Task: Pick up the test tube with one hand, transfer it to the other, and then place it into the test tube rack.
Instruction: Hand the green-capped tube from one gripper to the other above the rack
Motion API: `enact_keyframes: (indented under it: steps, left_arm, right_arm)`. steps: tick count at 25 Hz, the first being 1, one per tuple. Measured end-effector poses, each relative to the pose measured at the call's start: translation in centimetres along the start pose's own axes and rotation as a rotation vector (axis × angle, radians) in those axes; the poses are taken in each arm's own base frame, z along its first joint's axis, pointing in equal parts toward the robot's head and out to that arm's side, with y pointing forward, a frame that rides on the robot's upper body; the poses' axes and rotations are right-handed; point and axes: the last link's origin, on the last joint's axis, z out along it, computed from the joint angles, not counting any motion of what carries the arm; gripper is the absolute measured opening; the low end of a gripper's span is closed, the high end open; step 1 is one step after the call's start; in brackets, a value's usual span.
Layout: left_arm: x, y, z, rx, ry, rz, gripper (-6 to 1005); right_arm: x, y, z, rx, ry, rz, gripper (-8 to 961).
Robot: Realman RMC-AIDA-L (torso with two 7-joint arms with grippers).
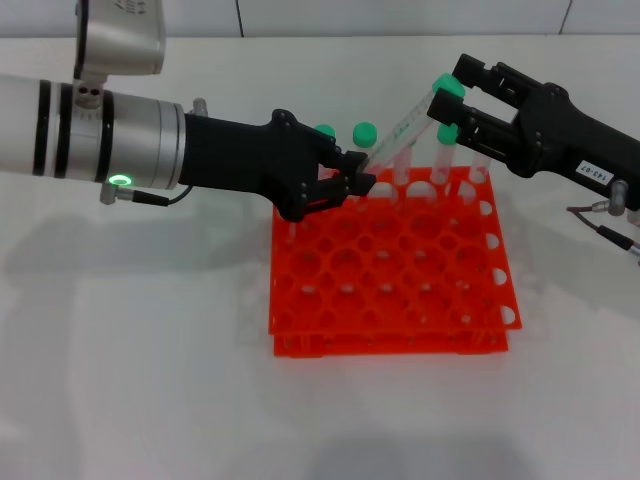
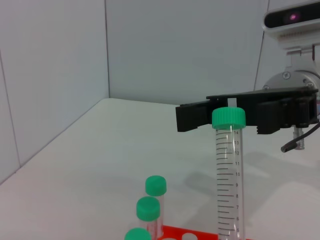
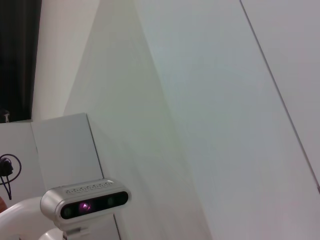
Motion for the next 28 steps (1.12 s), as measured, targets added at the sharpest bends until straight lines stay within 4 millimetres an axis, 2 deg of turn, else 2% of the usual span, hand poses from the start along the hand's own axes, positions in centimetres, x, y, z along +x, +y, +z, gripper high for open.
enact_keyframes:
  steps: [10, 15, 28]
  left_arm:
    - [-0.07, 0.07, 0.27, 0.001, -0.004, 0.0, 238]
    - [-0.07, 0.07, 0.29, 0.001, -0.004, 0.0, 239]
    - [0.07, 0.17, 0.36, -0.007, 0.001, 0.011, 244]
  right_arm:
    - [0.16, 0.19, 0.26, -0.018, 0.014, 0.001, 697]
    - [0.09, 0.19, 0.44, -0.023, 0.015, -0.002, 484]
    - [0.02, 0.07, 0.48, -0.017, 0.012, 0.001, 254]
